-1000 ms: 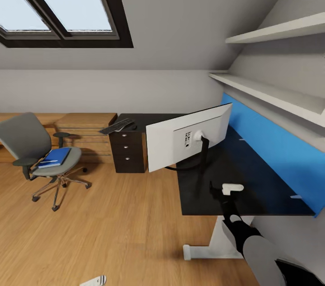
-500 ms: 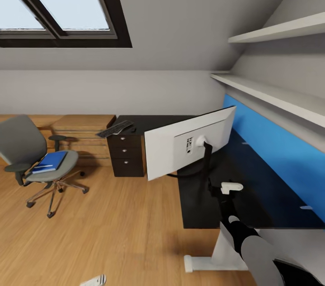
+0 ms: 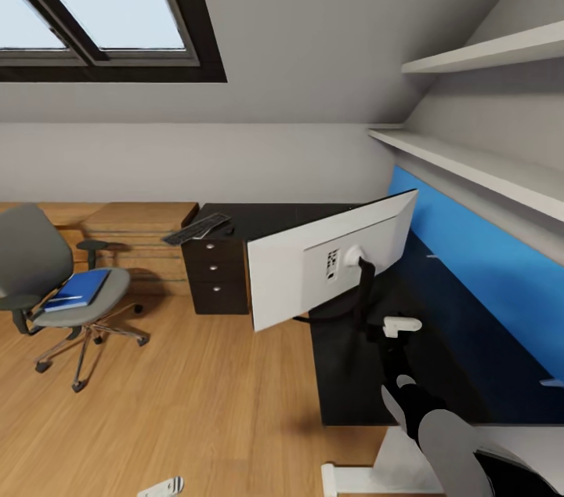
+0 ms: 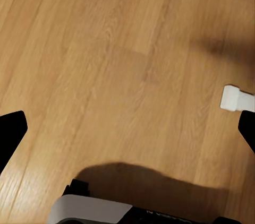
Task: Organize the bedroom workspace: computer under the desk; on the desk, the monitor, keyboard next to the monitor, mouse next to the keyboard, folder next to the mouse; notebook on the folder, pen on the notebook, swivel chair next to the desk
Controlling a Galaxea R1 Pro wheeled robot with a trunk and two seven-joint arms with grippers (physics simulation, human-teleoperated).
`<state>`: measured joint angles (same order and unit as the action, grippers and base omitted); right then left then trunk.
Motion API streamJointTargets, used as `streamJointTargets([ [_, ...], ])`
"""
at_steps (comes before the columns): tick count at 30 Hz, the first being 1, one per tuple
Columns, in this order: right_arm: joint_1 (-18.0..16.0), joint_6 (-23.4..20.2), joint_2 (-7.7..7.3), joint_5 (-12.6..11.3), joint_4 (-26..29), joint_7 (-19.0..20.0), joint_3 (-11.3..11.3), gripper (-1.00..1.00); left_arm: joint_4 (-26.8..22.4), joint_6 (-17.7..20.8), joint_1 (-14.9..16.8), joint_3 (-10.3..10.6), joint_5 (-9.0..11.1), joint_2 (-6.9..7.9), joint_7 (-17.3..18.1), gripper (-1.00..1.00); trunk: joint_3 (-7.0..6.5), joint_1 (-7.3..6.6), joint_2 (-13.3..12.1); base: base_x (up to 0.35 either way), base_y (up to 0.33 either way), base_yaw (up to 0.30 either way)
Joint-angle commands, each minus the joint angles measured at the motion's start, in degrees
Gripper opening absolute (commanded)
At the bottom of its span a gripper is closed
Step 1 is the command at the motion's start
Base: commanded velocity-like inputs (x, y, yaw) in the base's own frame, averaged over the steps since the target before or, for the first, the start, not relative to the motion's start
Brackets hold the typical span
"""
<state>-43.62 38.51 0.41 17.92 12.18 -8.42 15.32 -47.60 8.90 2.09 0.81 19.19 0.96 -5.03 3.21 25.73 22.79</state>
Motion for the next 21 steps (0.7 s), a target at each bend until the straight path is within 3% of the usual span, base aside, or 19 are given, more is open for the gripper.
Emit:
streamJointTargets([
  [1, -0.1, 0.1, 0.03, 0.6, 0.0, -0.4, 0.2, 1.0, -0.1, 0.3, 0.0, 0.1, 0.5, 0.04, -0.3, 1.0, 0.13, 0.05, 0.1, 0.079, 0.0, 0.0],
  [21, -0.1, 0.2, -0.06, 0.8, 0.0, -0.4, 0.2, 1.0, -0.1, 0.2, 0.0, 0.1, 0.5, 0.07, -0.3, 1.0, 0.13, 0.05, 0.1, 0.114, 0.024, 0.0],
])
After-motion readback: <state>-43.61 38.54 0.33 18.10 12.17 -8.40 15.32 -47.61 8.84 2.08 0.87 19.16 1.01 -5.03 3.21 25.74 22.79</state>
